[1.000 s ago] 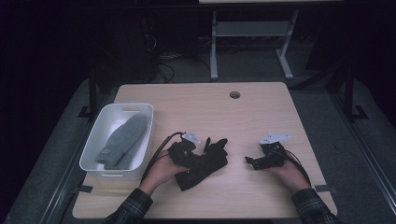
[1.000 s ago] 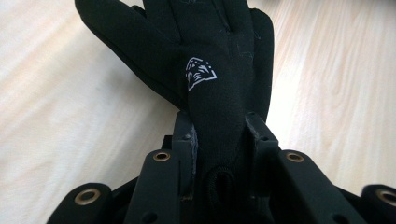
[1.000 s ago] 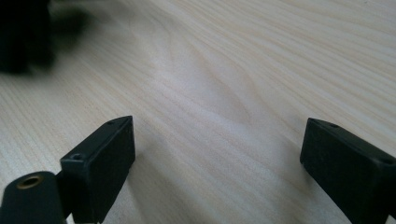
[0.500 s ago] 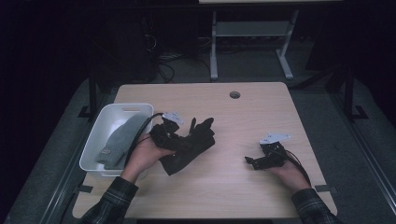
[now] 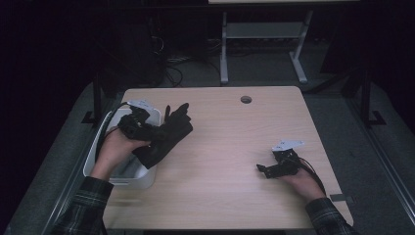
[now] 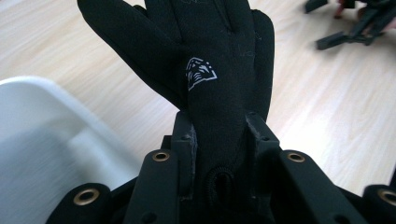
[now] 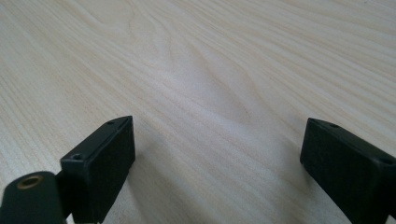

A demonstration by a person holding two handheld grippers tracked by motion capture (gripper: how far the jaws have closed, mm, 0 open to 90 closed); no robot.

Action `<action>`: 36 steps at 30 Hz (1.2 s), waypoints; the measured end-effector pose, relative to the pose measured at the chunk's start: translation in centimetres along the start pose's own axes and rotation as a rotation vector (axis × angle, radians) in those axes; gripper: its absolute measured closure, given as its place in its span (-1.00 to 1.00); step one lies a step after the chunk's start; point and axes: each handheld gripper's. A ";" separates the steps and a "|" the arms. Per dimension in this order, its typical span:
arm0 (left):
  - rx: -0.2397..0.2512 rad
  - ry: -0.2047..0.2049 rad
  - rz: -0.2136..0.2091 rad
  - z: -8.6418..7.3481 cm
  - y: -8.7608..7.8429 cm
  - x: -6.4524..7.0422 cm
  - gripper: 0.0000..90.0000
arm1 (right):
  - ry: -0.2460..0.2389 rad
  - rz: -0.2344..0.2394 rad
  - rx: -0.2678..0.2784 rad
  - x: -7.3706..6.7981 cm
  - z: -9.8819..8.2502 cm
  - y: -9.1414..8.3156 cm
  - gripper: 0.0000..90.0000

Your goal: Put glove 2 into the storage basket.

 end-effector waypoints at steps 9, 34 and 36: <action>0.041 -0.131 0.099 -2.8 -3.4 -4.7 0.54 | 0.001 -0.001 -0.001 0.0 0.0 0.0 -0.78; 0.031 -0.273 0.215 -7.6 -1.9 -10.9 -0.37 | 0.002 -0.002 -0.002 0.0 0.0 0.0 -0.78; 0.036 -0.258 0.219 -7.5 -2.0 -10.8 -0.52 | 0.002 -0.002 -0.002 0.0 0.0 0.0 -0.78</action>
Point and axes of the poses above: each handheld gripper's, and its own axes: y roughly forward along the jaws, z roughly out of its top, x roughly to its right, and after that the axes turned 11 degrees about -y, right-handed
